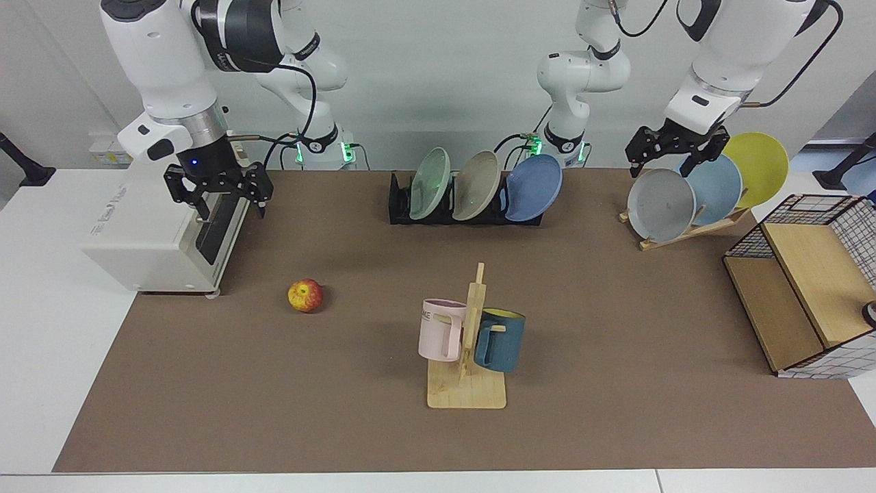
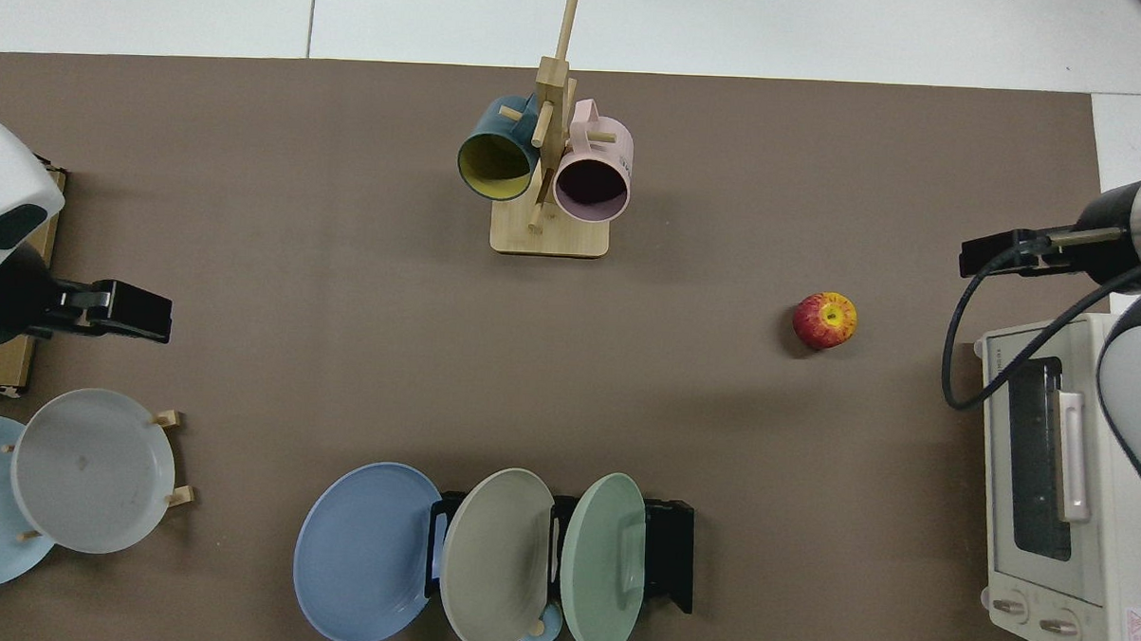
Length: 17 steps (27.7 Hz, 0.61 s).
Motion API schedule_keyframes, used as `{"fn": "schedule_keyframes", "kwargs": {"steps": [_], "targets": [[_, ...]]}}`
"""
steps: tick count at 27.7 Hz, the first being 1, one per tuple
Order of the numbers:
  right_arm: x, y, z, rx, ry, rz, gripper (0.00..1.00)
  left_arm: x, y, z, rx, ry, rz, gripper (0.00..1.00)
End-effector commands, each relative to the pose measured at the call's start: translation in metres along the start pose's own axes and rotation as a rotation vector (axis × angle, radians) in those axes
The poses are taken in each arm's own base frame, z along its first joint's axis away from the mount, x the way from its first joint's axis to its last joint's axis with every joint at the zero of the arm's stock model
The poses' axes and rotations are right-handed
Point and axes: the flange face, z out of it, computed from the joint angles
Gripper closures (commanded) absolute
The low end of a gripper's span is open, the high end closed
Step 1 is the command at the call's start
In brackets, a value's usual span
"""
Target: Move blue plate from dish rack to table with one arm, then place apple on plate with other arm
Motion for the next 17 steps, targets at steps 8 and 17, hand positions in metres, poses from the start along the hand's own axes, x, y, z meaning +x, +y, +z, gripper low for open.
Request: {"fn": "schedule_keyframes", "kwargs": {"steps": [8,17], "targets": [[-0.006,0.001,-0.002,-0.006,0.003,0.013,0.0,-0.007,-0.002,-0.001,-0.016,-0.003,0.009,0.0],[-0.006,0.001,-0.002,-0.006,0.003,0.013,0.0,-0.02,0.006,0.009,-0.014,-0.03,0.021,0.0]]}}
